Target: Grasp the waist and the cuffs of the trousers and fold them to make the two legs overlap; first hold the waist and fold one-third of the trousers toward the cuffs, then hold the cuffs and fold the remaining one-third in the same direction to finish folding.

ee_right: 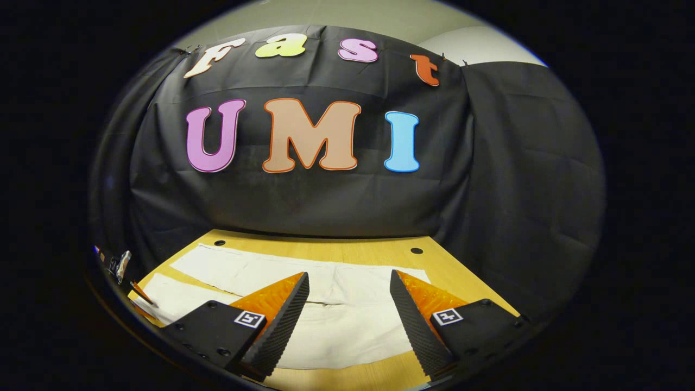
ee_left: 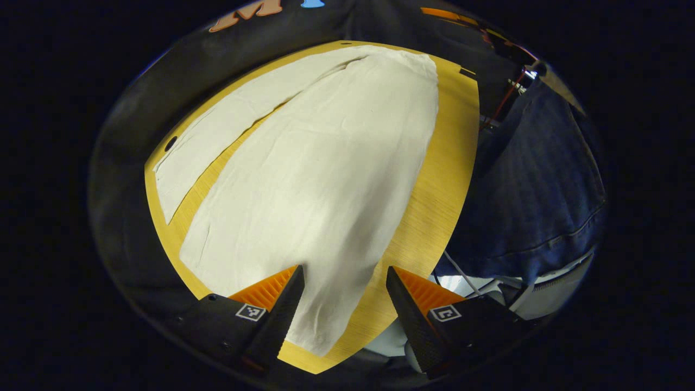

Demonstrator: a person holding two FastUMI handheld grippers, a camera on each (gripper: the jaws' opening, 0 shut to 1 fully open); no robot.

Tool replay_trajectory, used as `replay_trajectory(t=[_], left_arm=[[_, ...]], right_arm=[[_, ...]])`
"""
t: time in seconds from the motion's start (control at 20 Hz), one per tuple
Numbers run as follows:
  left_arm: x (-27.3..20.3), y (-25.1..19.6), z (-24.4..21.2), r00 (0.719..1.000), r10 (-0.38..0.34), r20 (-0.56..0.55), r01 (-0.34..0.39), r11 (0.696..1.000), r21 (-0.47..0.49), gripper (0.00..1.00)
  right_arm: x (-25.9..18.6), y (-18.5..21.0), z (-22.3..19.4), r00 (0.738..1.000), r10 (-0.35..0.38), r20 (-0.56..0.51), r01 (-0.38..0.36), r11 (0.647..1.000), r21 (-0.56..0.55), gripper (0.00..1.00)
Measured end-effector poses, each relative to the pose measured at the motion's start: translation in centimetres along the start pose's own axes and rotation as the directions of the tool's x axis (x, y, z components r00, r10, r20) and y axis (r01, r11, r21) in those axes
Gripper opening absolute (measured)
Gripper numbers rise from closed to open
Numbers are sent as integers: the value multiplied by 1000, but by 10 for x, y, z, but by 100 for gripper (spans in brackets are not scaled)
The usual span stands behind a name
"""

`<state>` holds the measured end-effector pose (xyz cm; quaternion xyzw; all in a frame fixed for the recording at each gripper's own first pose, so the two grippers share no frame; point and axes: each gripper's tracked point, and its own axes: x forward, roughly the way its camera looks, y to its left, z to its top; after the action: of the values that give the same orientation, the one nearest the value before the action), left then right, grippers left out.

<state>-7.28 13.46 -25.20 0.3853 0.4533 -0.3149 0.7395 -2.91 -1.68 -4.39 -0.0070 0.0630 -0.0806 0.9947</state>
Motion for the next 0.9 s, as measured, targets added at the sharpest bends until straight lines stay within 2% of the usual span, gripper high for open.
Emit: replay_trajectory(t=[0.2,0.3,0.45,0.5,0.6,0.65,0.7,0.8,0.85,0.9], left_arm=[[1,-7,-6,998,-32,-45,35,998,56,91],[2,-7,-8,997,-47,-68,51,997,59,86],[5,-4,-6,994,-51,-97,56,997,49,86],[5,-3,-7,993,-50,-108,56,997,52,80],[6,-2,-6,992,-46,-118,52,998,47,79],[7,0,-6,992,-44,-121,50,998,45,72],[8,1,-4,991,-41,-124,47,998,44,72],[10,4,0,992,-26,-120,30,999,32,57],[10,5,2,993,-15,-116,19,999,31,42],[13,6,3,993,-8,-118,12,999,36,32]], right_arm=[[4,-4,-4,1000,-5,-12,4,1000,-5,96],[8,-5,-6,1000,2,-18,-3,1000,-5,96],[16,-3,-12,999,26,-35,-26,1000,-12,95],[18,-1,-15,998,38,-40,-39,999,-16,96],[23,3,-18,997,67,-47,-69,997,-28,96],[26,4,-19,995,84,-53,-86,996,-35,96],[29,5,-21,993,101,-58,-104,994,-45,96],[33,8,-23,988,140,-71,-145,987,-68,96],[36,9,-25,984,160,-81,-167,983,-83,95],[36,11,-30,979,182,-94,-190,977,-95,95]])
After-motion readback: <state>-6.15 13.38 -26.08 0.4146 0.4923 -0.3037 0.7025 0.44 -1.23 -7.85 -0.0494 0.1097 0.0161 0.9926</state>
